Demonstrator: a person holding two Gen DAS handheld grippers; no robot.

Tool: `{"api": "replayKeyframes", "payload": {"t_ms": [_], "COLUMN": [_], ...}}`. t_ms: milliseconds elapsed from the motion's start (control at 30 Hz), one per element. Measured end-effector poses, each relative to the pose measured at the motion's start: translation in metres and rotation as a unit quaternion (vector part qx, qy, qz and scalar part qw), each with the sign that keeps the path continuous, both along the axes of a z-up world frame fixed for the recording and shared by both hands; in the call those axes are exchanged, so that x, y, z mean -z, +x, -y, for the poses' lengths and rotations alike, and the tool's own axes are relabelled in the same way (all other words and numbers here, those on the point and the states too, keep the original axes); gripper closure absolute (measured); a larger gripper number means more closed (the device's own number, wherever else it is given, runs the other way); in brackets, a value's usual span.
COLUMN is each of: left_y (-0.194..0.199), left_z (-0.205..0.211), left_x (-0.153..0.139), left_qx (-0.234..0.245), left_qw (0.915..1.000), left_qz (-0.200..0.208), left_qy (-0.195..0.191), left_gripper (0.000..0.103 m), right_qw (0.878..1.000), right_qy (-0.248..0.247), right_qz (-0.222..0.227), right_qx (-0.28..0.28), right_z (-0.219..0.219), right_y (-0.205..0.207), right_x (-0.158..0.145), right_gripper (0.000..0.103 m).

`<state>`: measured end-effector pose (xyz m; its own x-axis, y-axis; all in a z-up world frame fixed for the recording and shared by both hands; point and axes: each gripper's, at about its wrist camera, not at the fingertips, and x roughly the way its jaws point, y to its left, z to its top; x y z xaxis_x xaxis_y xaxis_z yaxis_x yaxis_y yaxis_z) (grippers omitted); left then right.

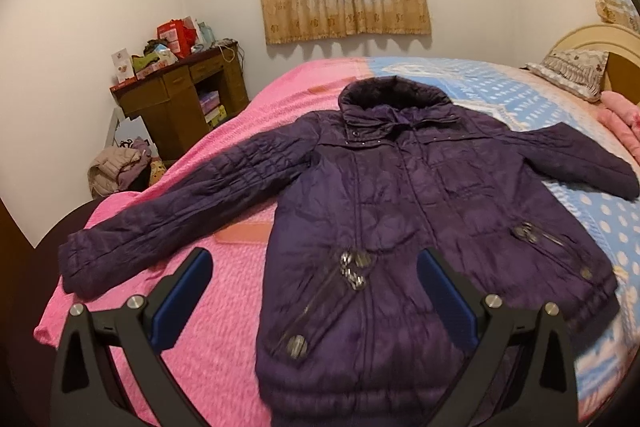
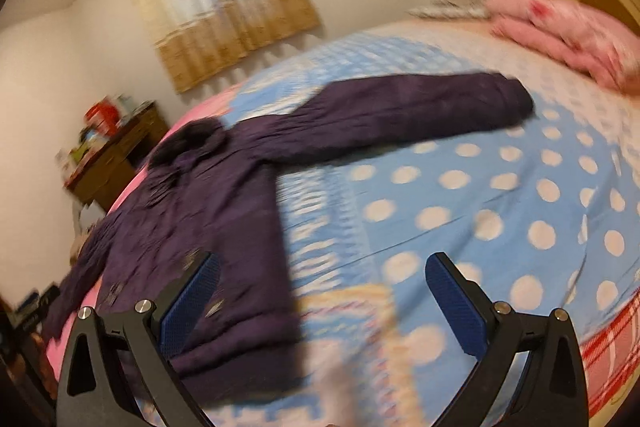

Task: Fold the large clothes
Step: 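Reach the right gripper to the jacket sleeve cuff and grasp it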

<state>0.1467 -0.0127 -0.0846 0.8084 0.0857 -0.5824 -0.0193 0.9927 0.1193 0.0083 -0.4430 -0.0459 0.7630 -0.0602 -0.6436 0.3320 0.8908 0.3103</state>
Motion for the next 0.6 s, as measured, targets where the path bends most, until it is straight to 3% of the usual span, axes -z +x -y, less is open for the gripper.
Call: {"api": "replayKeyframes", "payload": {"t_ms": [267,400,600], "left_y": [0.058,0.082,0.105], "left_z": [0.007,0.004,0.004], "left_x": [0.020,0.030,0.041], "left_qx": [-0.018,-0.035,-0.052], "left_qw": [0.9997,0.9991,0.9979], "left_qz": [-0.004,-0.018,-0.036], "left_qy": [0.016,0.015,0.017], "left_gripper": [0.000,0.000,0.000], "right_qw": [0.987,0.981,0.971], "right_qy": [0.085,0.084,0.128], "right_qz": [0.007,0.018,0.030], "right_qx": [0.139,0.174,0.201], "right_z": [0.128,0.171,0.225], "right_y": [0.035,0.047,0.074], "right_x": [0.021,0.016,0.020], "right_gripper": [0.001,0.001,0.003]}}
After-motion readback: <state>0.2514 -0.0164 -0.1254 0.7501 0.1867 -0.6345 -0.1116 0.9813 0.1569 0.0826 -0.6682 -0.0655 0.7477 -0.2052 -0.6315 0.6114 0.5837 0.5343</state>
